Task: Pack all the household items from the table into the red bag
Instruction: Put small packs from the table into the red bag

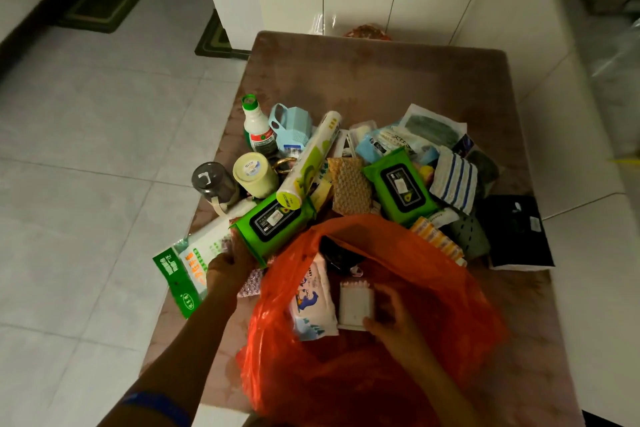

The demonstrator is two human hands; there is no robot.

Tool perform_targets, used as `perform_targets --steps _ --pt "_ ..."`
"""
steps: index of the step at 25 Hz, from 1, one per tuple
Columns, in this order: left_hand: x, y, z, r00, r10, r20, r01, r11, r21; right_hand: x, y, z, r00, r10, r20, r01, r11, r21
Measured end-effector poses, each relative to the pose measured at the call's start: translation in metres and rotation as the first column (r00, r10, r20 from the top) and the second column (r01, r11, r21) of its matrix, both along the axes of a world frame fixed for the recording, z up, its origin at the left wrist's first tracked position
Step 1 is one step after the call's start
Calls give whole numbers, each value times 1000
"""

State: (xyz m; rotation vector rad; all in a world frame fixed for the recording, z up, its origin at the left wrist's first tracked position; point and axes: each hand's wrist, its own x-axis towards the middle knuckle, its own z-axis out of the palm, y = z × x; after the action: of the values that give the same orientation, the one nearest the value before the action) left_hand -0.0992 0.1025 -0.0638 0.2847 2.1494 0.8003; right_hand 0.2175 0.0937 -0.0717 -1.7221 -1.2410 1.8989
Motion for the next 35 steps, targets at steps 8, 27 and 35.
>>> perform_targets --steps 8,27,35 --pt "-4 -90 94 958 286 10 -277 916 291 18 -22 32 933 -247 262 167 941 294" --pt "224 -40 37 -304 -777 -551 891 -26 -454 56 21 58 812 -166 559 -129 884 449" --pt "201 -39 15 -445 -805 -392 782 -137 -608 74 108 56 759 -67 647 -286 859 425"
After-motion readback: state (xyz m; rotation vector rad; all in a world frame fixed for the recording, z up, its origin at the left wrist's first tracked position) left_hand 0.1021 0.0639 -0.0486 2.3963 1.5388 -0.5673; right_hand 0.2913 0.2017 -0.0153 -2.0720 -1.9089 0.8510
